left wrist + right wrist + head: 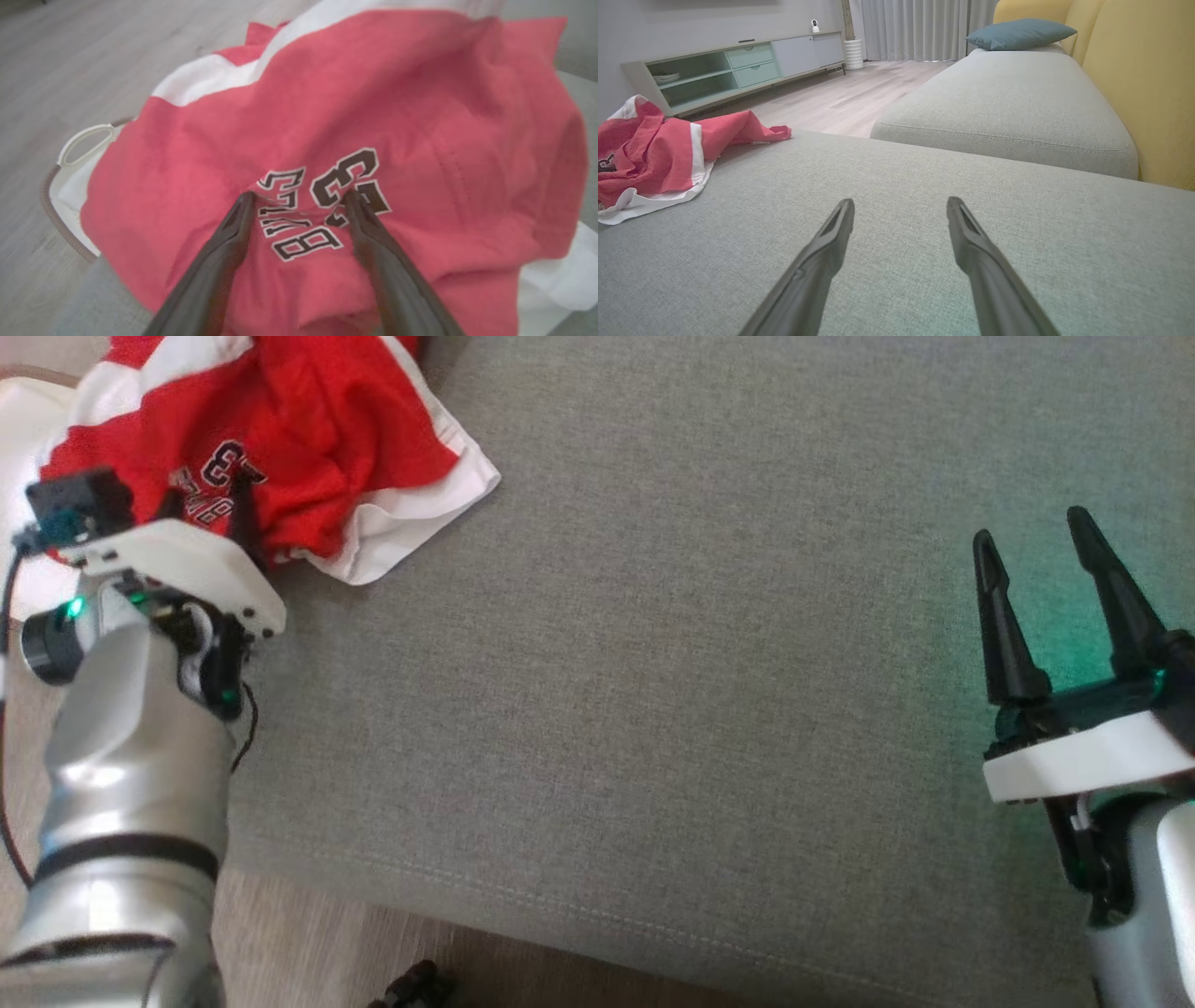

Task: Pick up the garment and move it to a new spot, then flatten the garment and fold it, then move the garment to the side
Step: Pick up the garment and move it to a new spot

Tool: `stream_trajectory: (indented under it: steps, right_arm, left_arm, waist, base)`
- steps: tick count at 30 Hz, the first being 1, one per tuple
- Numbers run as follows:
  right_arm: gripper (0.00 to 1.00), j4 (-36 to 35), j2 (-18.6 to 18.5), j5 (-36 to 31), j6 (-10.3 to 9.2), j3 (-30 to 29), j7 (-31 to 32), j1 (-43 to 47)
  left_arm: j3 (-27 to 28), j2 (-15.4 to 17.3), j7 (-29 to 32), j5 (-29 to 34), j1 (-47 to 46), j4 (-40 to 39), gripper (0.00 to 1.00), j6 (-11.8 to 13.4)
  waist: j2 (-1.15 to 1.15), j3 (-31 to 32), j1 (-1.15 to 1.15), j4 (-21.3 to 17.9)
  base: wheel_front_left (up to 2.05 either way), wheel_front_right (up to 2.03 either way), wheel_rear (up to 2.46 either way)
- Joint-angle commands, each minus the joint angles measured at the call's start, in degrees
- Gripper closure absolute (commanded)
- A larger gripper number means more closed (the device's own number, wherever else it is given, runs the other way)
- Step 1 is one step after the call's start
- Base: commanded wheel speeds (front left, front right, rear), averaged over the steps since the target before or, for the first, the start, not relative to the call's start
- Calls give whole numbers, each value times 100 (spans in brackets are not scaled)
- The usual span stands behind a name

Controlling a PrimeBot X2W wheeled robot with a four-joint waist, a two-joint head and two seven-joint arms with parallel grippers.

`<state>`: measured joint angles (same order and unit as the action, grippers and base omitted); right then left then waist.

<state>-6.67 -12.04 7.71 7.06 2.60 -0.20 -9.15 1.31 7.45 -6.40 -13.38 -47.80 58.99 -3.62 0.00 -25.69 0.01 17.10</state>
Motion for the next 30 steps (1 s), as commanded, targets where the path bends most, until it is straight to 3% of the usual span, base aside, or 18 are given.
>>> stream_trajectory:
  steps: [1, 5, 7, 8, 16, 22, 26, 28, 30]
  right_arm:
    - [0, -230, -91, 45, 43, 103, 0, -87]
    - [0, -246, -122, 64, 43, 119, 17, -155]
    - [0, -246, -115, 68, 43, 120, 20, -173]
    - [0, -240, -106, 69, 43, 114, 16, -177]
    - [0, -134, 25, 81, 43, -13, -92, -66]
    - [0, -39, 187, 76, 43, -32, -186, 59]
    - [0, 56, 318, 67, 43, -19, -264, 149]
    - [0, 144, 455, 71, 43, 0, -328, 271]
    - [0, 162, 520, 71, 43, -12, -355, 357]
  left_arm:
    - [179, 329, 32, -20, -118, -80, 0, -28]
    - [134, 460, 514, -57, -548, 532, 0, -82]
    - [117, 525, 620, -69, -708, 722, 75, -103]
    - [78, 559, 625, -36, -761, 787, 100, -96]
    - [-109, 695, -508, 187, -790, 628, 100, 203]
    - [-114, 675, -832, 194, -475, -34, 100, 258]
    - [-87, 605, -856, 245, 61, -1029, 100, 403]
    - [-54, 512, -858, 314, 869, -2314, 100, 557]
    - [-105, 424, -858, 360, 1317, -2959, 100, 624]
  waist:
    - [0, -52, -1, -29]
    - [0, -127, -1, -70]
    - [0, -144, -1, -94]
    - [0, -141, -1, -107]
    - [0, 150, -1, -127]
    - [0, 575, -1, -75]
    - [0, 924, -1, -110]
    - [0, 1279, -1, -223]
    - [0, 1432, -1, -287]
  base:
    - [0, 0, 0]
    - [0, 0, 0]
    - [0, 0, 0]
    - [0, 0, 0]
    - [0, 0, 0]
    - [0, 0, 0]
    - [0, 0, 0]
    - [0, 0, 0]
    - [0, 0, 0]
